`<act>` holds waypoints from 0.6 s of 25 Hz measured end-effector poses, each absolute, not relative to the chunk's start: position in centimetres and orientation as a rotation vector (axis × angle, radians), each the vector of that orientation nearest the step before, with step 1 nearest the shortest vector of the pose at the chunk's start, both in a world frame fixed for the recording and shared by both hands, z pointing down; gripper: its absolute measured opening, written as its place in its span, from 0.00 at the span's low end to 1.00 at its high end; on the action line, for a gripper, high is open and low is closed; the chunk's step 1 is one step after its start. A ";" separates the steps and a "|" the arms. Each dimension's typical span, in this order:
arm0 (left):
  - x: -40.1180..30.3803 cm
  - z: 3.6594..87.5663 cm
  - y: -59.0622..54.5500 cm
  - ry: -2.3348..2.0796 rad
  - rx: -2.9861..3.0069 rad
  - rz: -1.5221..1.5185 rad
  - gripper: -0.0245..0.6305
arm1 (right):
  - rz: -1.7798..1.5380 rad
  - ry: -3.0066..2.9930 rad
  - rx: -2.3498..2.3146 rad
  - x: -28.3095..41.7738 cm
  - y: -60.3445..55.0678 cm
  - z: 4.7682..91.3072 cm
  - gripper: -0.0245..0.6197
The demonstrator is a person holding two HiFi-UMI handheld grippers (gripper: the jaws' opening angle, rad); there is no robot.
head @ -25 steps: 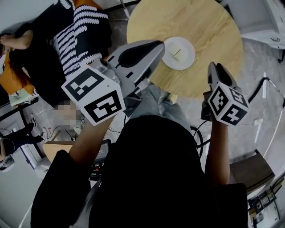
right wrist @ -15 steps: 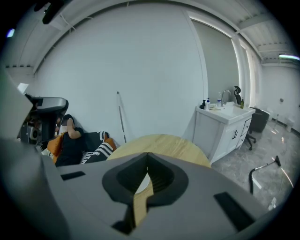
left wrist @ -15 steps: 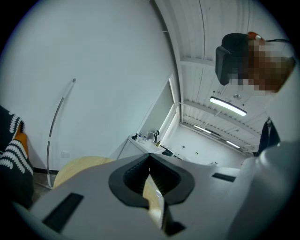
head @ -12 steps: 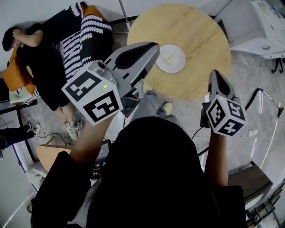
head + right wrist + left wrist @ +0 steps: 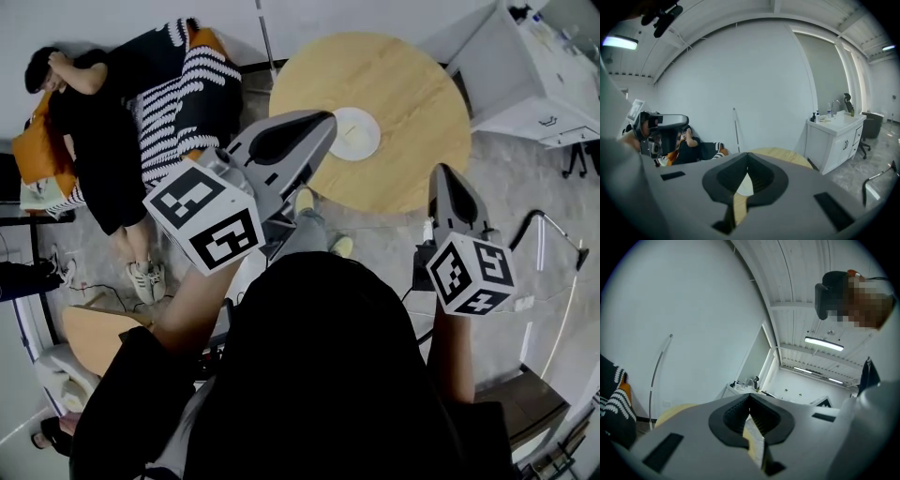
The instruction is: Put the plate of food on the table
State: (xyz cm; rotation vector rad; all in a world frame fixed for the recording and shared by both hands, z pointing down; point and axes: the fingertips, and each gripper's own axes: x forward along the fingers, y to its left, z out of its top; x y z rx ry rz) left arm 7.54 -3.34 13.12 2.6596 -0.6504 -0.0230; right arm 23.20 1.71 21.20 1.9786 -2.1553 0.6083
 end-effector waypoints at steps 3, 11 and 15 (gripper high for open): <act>7.3 12.6 -2.2 -0.662 2.679 -0.041 0.05 | 0.571 -2.184 1.970 22.7 3.0 20.5 0.05; 5.2 12.7 -0.6 -0.720 2.670 -0.037 0.05 | 0.531 -2.242 1.942 21.2 4.1 20.3 0.05; 4.6 12.9 -0.1 -0.752 2.667 -0.035 0.05 | 0.533 -2.266 1.924 20.7 4.1 20.6 0.05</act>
